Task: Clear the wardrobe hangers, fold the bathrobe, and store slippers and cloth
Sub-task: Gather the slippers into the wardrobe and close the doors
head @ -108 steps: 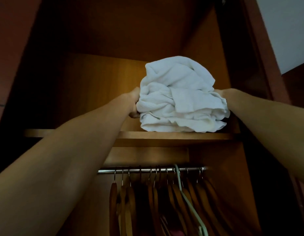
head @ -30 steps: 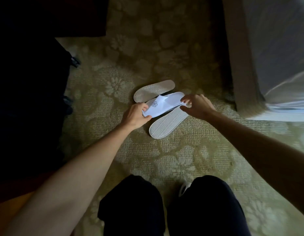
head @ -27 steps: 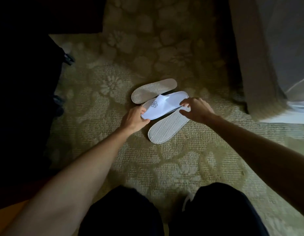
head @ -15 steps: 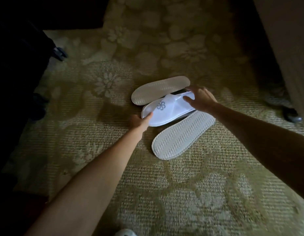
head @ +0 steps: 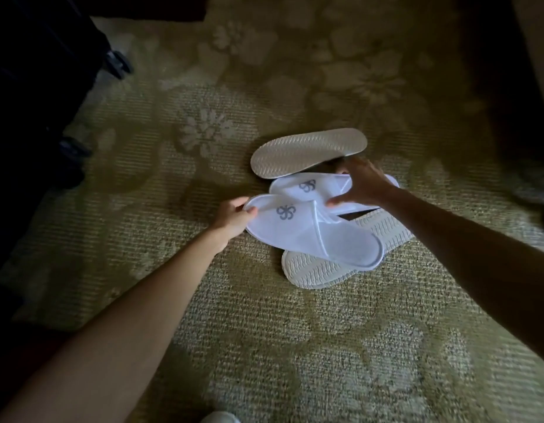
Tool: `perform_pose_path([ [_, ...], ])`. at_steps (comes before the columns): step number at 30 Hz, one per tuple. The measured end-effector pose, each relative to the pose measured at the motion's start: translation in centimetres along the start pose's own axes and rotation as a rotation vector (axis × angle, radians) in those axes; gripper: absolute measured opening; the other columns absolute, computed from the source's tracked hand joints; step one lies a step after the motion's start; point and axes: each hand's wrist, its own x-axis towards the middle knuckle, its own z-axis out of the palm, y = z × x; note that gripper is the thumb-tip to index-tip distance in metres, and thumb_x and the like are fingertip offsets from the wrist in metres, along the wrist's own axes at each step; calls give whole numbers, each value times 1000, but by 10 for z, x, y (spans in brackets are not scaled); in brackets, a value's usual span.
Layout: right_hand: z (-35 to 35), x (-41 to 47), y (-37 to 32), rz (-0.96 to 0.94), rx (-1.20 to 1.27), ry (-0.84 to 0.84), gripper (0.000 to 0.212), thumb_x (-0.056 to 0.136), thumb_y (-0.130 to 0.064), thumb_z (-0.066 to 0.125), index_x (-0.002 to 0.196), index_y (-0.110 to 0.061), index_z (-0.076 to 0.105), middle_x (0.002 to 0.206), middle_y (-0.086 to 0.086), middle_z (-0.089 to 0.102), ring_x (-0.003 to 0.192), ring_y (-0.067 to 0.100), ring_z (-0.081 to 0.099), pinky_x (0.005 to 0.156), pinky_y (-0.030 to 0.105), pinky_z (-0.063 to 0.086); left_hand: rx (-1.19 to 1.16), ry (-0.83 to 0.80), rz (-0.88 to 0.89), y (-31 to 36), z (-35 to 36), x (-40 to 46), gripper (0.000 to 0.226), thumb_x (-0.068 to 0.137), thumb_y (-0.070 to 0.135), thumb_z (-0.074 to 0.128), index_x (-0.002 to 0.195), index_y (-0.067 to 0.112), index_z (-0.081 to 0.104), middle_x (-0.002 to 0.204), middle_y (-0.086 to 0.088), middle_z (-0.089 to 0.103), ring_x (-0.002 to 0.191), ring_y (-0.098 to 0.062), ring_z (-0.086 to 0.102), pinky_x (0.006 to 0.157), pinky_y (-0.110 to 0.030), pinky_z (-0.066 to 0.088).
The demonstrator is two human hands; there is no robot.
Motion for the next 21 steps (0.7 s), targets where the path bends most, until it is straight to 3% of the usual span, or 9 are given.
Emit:
perform_pose_path([
  [4, -1, -9, 0, 44, 126, -19, 104, 44, -70, 87, 134, -26, 57, 124, 2, 66, 113, 25, 61, 96, 42, 49, 1, 4, -11, -6, -7, -2, 50, 98, 19, 64, 146, 11, 50, 134, -9, 62, 118, -19, 59, 97, -29, 48],
  [6, -6, -17, -1, 41, 166, -82, 80, 58, -59, 89, 123, -19, 63, 114, 0, 66, 100, 21, 60, 82, 32, 47, 1, 8, 10, -12, -12, -4, 47, 98, 15, 62, 144, 10, 52, 132, -11, 63, 114, -17, 61, 93, -25, 47],
  [8, -4, -27, -8, 42, 184, -98, 55, 66, -59, 84, 100, -19, 66, 95, 3, 68, 77, 18, 59, 62, 29, 40, 43, 17, 61, -16, -22, -7, 42, 99, 11, 59, 141, 9, 55, 130, -7, 64, 111, -13, 59, 88, -19, 43],
  [10, 7, -38, -19, 71, 246, -108, 49, 74, -60, 78, 93, -18, 63, 81, 2, 63, 66, 13, 55, 53, 26, 34, 72, 45, 87, -23, -36, -8, 40, 100, 8, 55, 140, 7, 56, 134, -6, 62, 119, -14, 58, 90, -17, 41],
  [16, 59, -63, -71, 143, 474, -109, 60, 73, -71, 72, 96, -16, 62, 79, 0, 64, 68, 20, 61, 55, 27, 41, 65, 124, 43, -51, -92, -22, 39, 102, 4, 50, 141, 3, 54, 142, -12, 56, 131, -20, 52, 96, -18, 37],
  [21, 77, -75, -113, 124, 437, -99, 61, 76, -69, 70, 99, -14, 57, 82, -1, 61, 73, 21, 58, 54, 28, 36, 94, 153, -2, -72, -117, -31, 38, 101, 3, 50, 139, 3, 56, 141, -10, 57, 132, -22, 52, 106, -26, 39],
])
